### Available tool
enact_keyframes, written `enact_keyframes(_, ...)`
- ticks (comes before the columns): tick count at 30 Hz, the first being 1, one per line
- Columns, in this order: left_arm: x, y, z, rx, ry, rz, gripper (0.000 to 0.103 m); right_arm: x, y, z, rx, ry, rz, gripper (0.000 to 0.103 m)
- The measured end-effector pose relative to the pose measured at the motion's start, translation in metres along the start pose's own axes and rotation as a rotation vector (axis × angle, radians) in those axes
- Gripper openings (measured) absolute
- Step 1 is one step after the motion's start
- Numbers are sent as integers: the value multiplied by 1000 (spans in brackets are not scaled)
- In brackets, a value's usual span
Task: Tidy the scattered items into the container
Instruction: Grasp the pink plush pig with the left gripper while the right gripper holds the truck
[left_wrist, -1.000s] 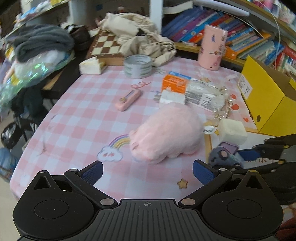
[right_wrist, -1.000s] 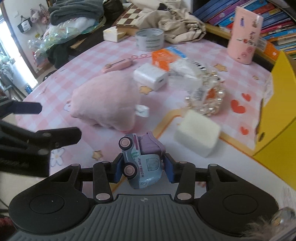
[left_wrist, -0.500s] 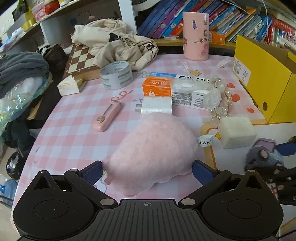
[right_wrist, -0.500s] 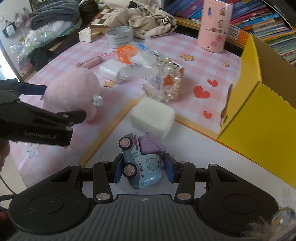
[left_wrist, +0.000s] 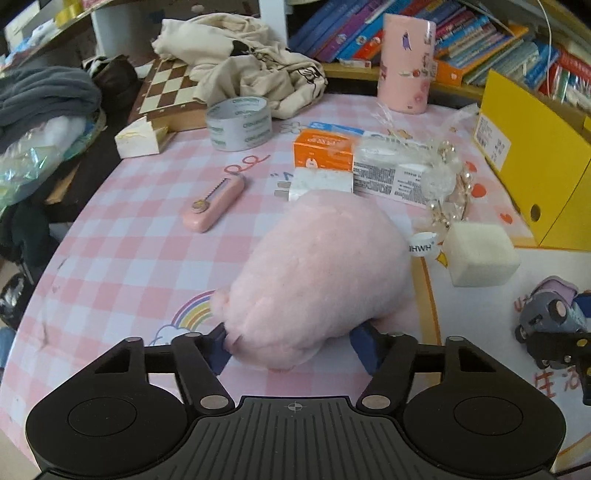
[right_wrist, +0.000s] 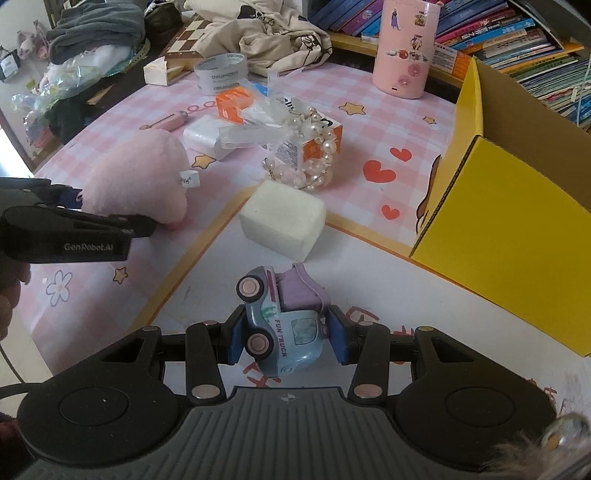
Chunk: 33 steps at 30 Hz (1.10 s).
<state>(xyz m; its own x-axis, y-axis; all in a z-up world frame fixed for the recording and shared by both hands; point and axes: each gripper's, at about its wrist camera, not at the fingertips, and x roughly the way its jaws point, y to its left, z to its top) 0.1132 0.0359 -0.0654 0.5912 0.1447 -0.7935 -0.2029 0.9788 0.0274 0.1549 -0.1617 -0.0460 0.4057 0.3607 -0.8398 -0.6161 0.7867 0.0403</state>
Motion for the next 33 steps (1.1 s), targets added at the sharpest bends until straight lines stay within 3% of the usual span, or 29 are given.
enact_keyframes(2, -6, 4, -1, -45, -9, -34, 54, -5, -1, -1, 6, -21, -10, 42)
enact_keyframes(3, -10, 6, -2, -68, -15, -57, 38, -7, -2, -2, 12, -30, -15, 42)
enact_keyframes(17, -38, -9, -17, 17, -41, -123, 38, -19, 0, -13, 50, -41, -33, 42)
enact_keyframes(22, -39, -18, -26, 87, -11, -71, 55, -18, 0, -16, 58, -28, -23, 42)
enact_keyframes(24, -41, -24, -26, 131, -28, -51, 79, -16, 1, -16, 52, -23, -17, 42)
enact_keyframes(26, -43, -29, -24, 175, -62, -40, 89, -17, 2, -17, 42, -24, -13, 42)
enact_keyframes(33, -29, -50, -8, 281, -64, -67, 91, -20, -10, -17, 55, -31, -24, 42)
